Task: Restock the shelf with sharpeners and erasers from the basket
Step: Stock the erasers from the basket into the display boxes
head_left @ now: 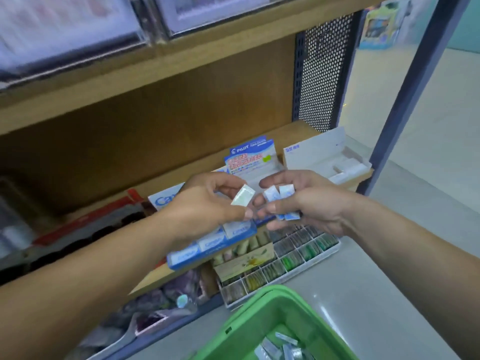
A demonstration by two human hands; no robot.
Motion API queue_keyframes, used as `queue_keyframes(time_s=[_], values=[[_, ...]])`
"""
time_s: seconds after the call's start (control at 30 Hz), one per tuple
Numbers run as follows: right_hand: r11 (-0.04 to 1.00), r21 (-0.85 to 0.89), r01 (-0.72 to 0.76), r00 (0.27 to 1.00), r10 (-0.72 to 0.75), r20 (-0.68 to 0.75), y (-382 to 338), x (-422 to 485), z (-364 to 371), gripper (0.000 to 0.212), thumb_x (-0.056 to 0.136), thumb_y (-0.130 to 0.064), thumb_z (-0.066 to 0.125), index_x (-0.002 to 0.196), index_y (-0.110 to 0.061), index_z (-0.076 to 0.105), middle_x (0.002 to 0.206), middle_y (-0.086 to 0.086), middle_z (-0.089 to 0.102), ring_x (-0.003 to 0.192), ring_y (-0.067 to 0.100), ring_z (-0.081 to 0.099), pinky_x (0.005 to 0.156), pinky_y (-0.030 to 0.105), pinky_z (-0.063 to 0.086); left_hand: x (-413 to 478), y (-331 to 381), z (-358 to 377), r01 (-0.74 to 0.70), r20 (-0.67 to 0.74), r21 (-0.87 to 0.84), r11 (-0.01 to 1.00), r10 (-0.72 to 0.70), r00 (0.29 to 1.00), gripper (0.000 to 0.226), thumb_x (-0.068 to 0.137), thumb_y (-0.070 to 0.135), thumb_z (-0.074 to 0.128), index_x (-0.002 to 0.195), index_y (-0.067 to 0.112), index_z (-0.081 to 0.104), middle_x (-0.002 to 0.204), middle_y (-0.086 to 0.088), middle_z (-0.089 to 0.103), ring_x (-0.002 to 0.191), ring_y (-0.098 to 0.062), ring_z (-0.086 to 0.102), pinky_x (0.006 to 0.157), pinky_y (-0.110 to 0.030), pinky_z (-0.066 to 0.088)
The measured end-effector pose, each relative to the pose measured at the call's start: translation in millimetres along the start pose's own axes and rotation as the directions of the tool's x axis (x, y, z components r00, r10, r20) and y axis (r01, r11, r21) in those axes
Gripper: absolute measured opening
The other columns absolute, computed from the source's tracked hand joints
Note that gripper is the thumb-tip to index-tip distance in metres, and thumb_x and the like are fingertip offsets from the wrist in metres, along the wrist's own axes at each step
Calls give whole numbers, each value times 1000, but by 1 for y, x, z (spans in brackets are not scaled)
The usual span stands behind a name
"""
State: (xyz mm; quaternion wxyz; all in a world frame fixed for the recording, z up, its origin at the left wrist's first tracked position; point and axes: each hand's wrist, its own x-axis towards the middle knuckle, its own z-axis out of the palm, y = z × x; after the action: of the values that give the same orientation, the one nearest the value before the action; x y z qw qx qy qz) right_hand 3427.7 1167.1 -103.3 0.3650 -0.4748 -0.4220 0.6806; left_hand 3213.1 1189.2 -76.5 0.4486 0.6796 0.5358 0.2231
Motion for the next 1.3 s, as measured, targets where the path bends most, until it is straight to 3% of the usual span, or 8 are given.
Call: queue_keyframes(time_s=[0.27,0.4,0.57,0.77,0.87,1.0,1.1,1.3], values=[[993,101,-60,998,59,19,-4,29,45,19,96,8,59,106,-7,63,89,9,71,87,22,75,61,30,63,-25,-31,-41,196,-178,-211,958,-235,956,21,82,17,86,96,20,70,83,-7,71,61,-23,72,55,-32,60],[997,59,-43,998,46,-53,0,38,47,21,90,6,67,104,-9,64,83,4,72,83,22,76,37,20,38,-19,-47,-50,193,-166,-234,953,-235,958,20,90,9,77,109,14,73,97,-12,74,70,-20,75,63,-24,61],[996,-57,-69,988,61,-139,4,42,50,28,77,-7,83,103,-7,72,99,19,77,86,37,49,37,21,35,-19,-55,-55,200,-98,-226,954,-226,969,24,94,-3,68,113,10,72,100,-14,77,85,-22,78,75,-25,63],[996,-81,-42,989,29,-145,4,45,59,28,88,-11,76,113,1,72,100,16,78,58,15,63,37,21,27,-17,-47,-48,200,-83,-373,906,-247,965,21,91,8,76,110,4,67,93,-12,79,89,-24,78,89,-34,61],[991,-104,-84,990,71,-123,6,41,61,24,94,-23,73,115,-11,70,97,12,78,78,25,76,36,19,26,-16,-45,-48,193,-90,-368,910,-241,966,21,96,15,72,109,2,61,87,-13,79,89,-26,78,90,-38,61],[967,-247,-63,989,27,-147,6,47,64,22,94,-28,73,115,-20,70,97,7,73,48,19,63,36,18,25,-15,-46,-54,203,-102,-298,933,-242,965,22,94,4,71,112,3,58,94,-16,78,85,-23,79,79,-35,64],[951,-301,-78,984,25,-176,6,57,63,25,94,-9,71,118,-16,69,68,15,60,40,16,39,40,23,24,-18,-49,-63,181,-107,-117,976,-194,975,37,95,3,66,126,22,57,99,-11,75,80,-21,79,78,-40,64],[815,-579,-14,981,-101,-166,0,74,80,15,82,-4,82,88,-14,72,61,4,65,38,8,51,41,19,40,-23,-61,-76,119,-81,220,968,-104,991,44,97,13,64,133,36,54,94,-6,72,68,-8,75,65,-27,49]])
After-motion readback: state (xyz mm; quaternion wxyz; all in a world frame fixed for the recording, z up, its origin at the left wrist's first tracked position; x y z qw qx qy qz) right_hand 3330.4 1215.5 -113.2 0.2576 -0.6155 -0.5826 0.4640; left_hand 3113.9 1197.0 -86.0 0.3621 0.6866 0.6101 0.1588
